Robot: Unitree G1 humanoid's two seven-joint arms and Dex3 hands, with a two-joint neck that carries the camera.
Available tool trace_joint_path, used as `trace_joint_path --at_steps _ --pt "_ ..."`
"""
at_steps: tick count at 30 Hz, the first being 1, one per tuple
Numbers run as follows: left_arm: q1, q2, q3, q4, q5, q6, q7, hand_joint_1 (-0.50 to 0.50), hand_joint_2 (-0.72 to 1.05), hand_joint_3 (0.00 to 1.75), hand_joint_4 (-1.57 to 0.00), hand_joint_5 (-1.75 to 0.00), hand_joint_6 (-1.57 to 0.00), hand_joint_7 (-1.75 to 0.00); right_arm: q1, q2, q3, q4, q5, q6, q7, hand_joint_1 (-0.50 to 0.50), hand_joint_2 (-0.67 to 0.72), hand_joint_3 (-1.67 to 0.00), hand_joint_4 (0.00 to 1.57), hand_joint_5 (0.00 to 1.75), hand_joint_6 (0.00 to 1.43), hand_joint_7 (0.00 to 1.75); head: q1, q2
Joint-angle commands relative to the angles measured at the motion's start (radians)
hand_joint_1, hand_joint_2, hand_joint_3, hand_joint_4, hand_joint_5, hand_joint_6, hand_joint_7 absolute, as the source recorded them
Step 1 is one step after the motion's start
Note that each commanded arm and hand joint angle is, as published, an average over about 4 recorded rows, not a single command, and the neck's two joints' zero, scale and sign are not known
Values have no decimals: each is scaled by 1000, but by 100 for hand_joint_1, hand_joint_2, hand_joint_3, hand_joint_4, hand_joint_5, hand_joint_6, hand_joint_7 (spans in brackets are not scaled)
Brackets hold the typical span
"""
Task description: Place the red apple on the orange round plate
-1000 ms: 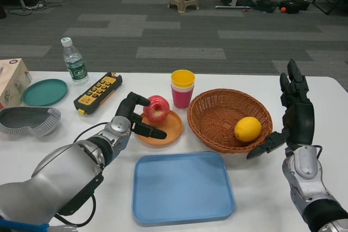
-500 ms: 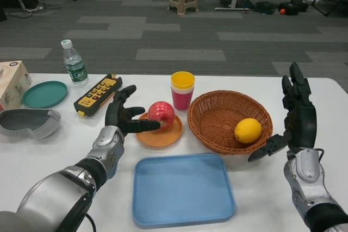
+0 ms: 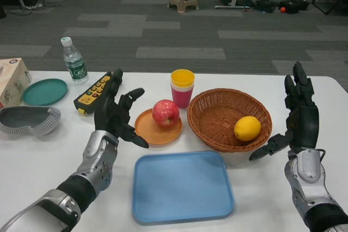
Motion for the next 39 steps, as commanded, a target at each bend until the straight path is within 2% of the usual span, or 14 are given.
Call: trace_joint_path --at_steps 1,5,9,11,17,21,25,28,39 --pt "38 41 15 -96 -2 -9 -54 -50 -72 4 0 -113 0 -7 5 4 -7 4 3 -2 -3 21 72 0 0 0 0 0 1 -2" --pt "64 58 41 -187 4 -10 -91 -50 -72 4 0 -113 0 -2 0 9 -4 11 3 -2 -3 21 72 0 0 0 0 0 -1 -5" --pt "82 84 84 -263 37 -10 -123 -50 -72 7 0 -123 0 -5 -11 12 1 14 2 -1 -1 21 72 0 0 0 0 0 -6 0" --pt "87 104 106 -292 66 -8 -128 -50 -72 4 0 -123 0 -2 -17 12 2 13 1 -2 2 21 72 0 0 0 0 0 -7 3" --pt "91 160 169 -372 145 19 -129 -50 -72 4 0 -123 0 -5 -31 11 2 3 -2 -2 13 18 72 0 0 0 0 0 -16 12" --pt "84 167 206 -400 181 49 -130 -50 -72 0 0 -123 0 -5 -33 6 -7 -16 -5 -1 29 17 72 0 0 0 0 0 -26 20" --pt "72 170 209 -406 186 49 -130 -50 -72 7 0 -123 0 -7 -33 1 -19 -43 -6 1 55 17 72 0 0 0 0 0 -33 32" --pt "70 170 207 -409 187 49 -130 -50 -72 2 0 -123 0 -7 -32 0 -25 -61 -6 1 59 17 72 0 0 0 0 0 -33 38" --pt "66 162 195 -427 187 49 -136 -50 -72 9 0 -123 0 -7 -20 -3 -39 -132 -7 0 65 17 72 0 0 0 0 0 -42 66"
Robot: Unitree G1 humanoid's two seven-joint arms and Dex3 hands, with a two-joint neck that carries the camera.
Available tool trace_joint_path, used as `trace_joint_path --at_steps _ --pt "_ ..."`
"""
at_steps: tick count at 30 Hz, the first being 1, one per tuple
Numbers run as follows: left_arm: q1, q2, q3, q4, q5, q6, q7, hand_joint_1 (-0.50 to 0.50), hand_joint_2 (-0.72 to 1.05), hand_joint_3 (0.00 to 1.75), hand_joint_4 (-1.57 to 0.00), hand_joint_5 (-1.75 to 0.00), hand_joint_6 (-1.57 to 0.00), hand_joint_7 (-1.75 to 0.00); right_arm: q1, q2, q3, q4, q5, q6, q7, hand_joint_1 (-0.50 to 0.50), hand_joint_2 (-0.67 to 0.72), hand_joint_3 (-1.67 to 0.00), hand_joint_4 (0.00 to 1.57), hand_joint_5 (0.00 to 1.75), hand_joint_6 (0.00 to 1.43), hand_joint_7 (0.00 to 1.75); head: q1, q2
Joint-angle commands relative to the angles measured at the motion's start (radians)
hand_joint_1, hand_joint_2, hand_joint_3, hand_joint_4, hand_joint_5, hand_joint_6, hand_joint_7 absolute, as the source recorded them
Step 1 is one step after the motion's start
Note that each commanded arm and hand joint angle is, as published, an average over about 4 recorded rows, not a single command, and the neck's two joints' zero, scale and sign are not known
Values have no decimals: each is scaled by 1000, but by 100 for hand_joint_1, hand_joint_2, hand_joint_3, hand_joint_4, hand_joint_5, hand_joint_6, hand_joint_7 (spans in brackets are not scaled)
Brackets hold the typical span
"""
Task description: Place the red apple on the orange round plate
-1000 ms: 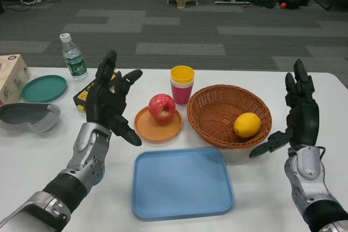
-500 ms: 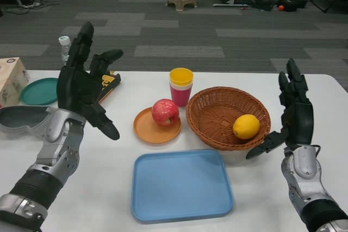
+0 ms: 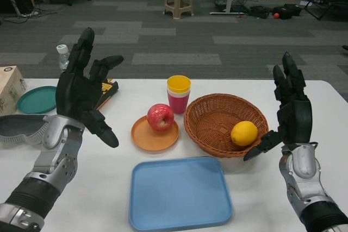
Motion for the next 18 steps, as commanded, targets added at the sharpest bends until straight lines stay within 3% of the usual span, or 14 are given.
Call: trace_joint_path --at_steps 1,7,11,18 --pt "-15 2 0 -19 4 5 -5 -50 -72 9 0 -123 0 -7 -9 -11 -13 -19 1 -1 1 17 72 0 0 0 0 0 -3 3" --pt "-12 0 -4 -24 4 5 -11 -50 -72 9 0 -123 0 -7 -3 -9 -15 -37 1 -2 4 17 72 0 0 0 0 0 -9 7" --pt "-11 -1 -6 -28 3 5 -12 -50 -72 0 0 -123 0 -7 10 -6 -23 -48 0 -3 4 17 72 0 0 0 0 0 -13 7" --pt "-8 -4 -12 -40 2 5 -12 -50 -72 9 0 -133 0 -7 25 -5 -28 -58 0 -1 3 17 72 0 0 0 0 0 -12 8"
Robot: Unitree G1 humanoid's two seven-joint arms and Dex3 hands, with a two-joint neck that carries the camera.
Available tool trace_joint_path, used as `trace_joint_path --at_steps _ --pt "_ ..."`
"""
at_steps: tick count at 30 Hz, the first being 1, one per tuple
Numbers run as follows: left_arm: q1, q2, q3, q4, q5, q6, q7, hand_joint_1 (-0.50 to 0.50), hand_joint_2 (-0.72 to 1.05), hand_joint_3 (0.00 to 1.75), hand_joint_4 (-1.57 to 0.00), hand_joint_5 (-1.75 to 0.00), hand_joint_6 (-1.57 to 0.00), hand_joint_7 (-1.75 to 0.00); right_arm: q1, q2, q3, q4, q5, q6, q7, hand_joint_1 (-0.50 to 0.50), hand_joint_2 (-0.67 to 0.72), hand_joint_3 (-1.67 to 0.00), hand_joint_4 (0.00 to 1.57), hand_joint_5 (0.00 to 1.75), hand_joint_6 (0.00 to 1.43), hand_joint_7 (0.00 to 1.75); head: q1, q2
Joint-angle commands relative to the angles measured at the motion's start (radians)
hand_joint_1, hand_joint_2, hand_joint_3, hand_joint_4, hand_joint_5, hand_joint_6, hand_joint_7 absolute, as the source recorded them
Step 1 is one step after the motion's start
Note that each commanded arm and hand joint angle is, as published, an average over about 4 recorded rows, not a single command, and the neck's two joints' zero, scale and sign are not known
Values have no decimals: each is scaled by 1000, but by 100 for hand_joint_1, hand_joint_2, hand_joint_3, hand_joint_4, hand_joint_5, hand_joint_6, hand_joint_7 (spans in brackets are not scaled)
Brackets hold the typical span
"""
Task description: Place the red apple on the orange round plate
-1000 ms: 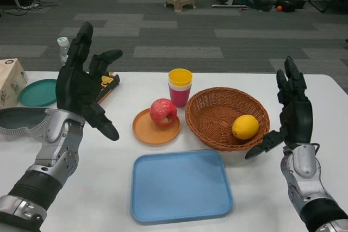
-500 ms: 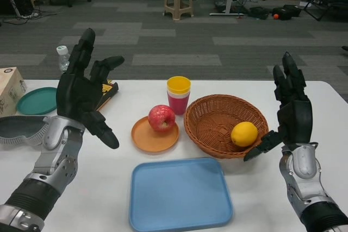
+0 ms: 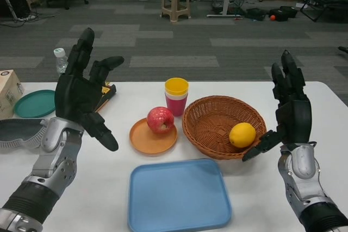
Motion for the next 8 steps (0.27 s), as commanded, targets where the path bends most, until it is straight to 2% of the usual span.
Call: trace_joint_path --at_steps 1,8 --pt "-7 -3 -5 -15 2 5 -6 -50 -72 9 0 -133 0 -7 14 -6 -12 -15 1 -2 2 17 72 0 0 0 0 0 4 -1" --pt "8 -10 -11 -40 4 7 -6 -50 -72 9 0 -133 0 -7 22 -16 -12 -23 2 -3 3 17 72 0 0 0 0 0 2 4"
